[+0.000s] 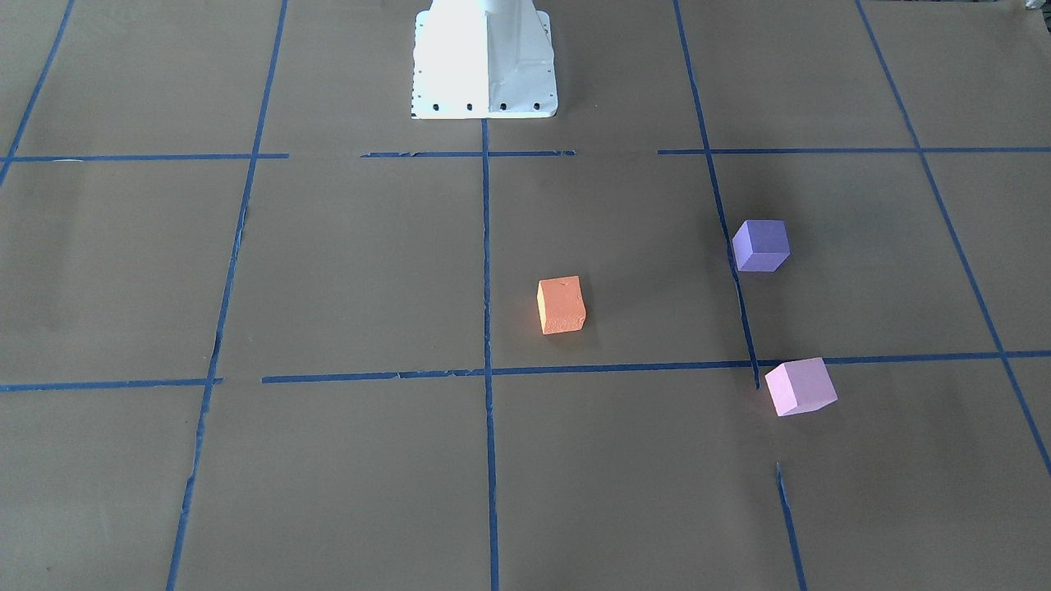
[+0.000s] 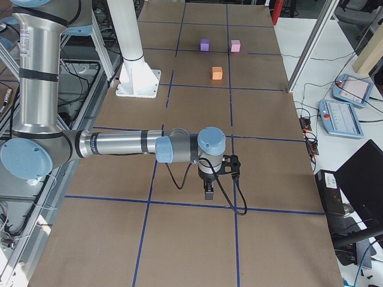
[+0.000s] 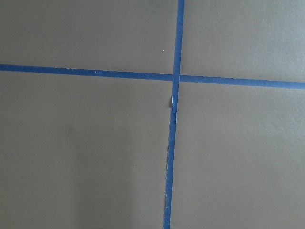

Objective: Arrange blocks in a line

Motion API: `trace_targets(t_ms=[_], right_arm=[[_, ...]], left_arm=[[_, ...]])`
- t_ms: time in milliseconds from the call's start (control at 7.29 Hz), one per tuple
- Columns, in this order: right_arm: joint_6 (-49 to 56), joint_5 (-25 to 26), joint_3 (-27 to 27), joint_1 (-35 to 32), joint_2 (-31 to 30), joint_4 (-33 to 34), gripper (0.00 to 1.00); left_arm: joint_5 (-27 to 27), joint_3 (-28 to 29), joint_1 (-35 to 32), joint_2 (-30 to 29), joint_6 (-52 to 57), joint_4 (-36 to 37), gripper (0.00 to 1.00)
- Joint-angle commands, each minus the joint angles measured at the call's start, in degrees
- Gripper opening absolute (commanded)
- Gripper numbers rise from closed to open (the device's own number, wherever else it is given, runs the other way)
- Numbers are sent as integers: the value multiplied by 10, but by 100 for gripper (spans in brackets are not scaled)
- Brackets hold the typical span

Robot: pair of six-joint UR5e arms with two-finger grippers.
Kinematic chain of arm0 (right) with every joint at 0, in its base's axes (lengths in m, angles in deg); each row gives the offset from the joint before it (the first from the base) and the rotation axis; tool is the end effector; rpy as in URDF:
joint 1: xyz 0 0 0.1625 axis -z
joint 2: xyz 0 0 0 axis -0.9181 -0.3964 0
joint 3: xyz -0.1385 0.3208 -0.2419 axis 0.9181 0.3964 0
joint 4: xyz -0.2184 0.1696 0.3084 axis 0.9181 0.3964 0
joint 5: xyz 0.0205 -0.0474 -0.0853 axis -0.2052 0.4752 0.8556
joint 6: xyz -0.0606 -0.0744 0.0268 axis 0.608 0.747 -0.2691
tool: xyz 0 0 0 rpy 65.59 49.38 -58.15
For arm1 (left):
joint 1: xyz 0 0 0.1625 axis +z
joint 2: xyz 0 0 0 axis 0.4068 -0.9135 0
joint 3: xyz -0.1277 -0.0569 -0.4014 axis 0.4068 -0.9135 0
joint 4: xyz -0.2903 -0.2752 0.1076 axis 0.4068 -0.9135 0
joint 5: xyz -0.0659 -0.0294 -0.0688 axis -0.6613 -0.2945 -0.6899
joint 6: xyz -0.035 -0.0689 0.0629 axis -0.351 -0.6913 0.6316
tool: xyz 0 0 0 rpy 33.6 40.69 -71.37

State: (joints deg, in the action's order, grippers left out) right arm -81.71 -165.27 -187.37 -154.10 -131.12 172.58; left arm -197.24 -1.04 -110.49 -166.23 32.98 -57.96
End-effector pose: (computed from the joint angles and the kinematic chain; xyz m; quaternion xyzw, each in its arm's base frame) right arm 0.0441 -0.4513 0.6177 0.0231 -0.3752 -0.0172 0.9265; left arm -0.0283 -0.5362 0.6296 0.0107 0.3948 0.0569 0.9169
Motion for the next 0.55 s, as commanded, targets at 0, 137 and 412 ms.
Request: trace_targets(t_ms=[0, 137, 412], right_arm=[[0, 0, 0, 0, 0, 0, 100], [0, 0, 0, 0, 0, 0, 100], [0, 0, -1, 0, 0, 0, 100]], left_arm=[[-3, -9, 0, -2, -1, 0, 100], [-4, -10, 1, -16, -1, -1, 100], [-4, -20, 40, -99, -1, 1, 100]])
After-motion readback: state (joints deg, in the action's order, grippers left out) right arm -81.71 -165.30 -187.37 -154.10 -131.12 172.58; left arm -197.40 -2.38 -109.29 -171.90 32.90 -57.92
